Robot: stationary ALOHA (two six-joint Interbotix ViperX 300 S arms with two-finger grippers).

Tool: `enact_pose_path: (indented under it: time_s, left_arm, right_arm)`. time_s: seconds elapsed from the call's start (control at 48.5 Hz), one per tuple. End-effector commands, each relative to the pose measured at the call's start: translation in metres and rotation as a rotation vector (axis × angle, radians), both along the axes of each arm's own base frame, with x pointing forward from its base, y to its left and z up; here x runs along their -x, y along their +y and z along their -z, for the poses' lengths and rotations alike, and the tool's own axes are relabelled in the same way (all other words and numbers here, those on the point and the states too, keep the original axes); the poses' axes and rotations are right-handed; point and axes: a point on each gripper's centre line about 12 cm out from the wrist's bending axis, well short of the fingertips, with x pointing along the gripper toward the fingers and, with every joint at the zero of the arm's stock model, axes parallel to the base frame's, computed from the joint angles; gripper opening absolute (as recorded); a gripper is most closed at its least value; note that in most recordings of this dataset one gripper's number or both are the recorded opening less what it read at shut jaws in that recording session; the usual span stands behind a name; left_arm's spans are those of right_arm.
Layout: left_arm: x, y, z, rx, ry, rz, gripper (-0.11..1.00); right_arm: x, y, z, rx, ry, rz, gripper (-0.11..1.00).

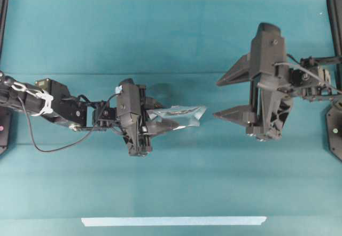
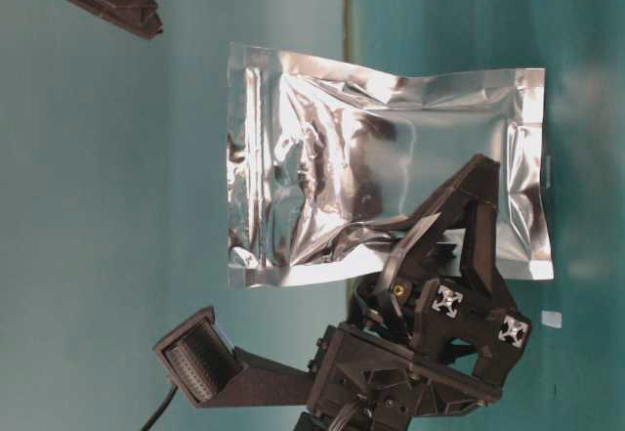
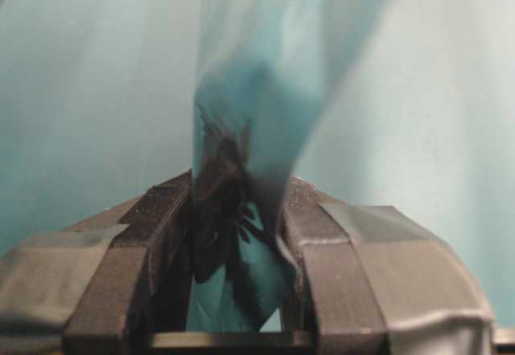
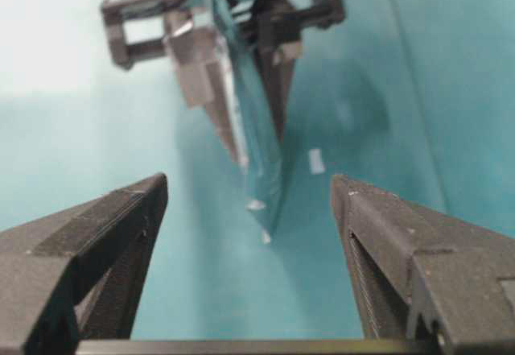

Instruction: Hand over the silver zip bag and make it stand upright.

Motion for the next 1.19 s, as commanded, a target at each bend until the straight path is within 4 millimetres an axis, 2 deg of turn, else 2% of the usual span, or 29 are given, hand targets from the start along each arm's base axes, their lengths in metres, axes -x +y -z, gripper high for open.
enact_pose_path:
  time_s: [0.0,0.597,1.174]
  left_arm:
    - [-0.001,0.000,-0.004,-0.004,-0.009,0.002,0.28]
    - [0.000,0.000,-0.003,-0.004,0.000,0.002,0.28]
    - [-0.001,0.000,-0.003,-0.005,0.003,0.003,0.28]
  right_arm:
    - [-0.001,0.001,-0.006,0.001,-0.022,-0.002,0.84]
    - [-0.006,0.004,0.005,0.002,0.023,-0.012,0.84]
    - [-0.006,0.006,0.005,-0.001,0.021,-0.016,0.84]
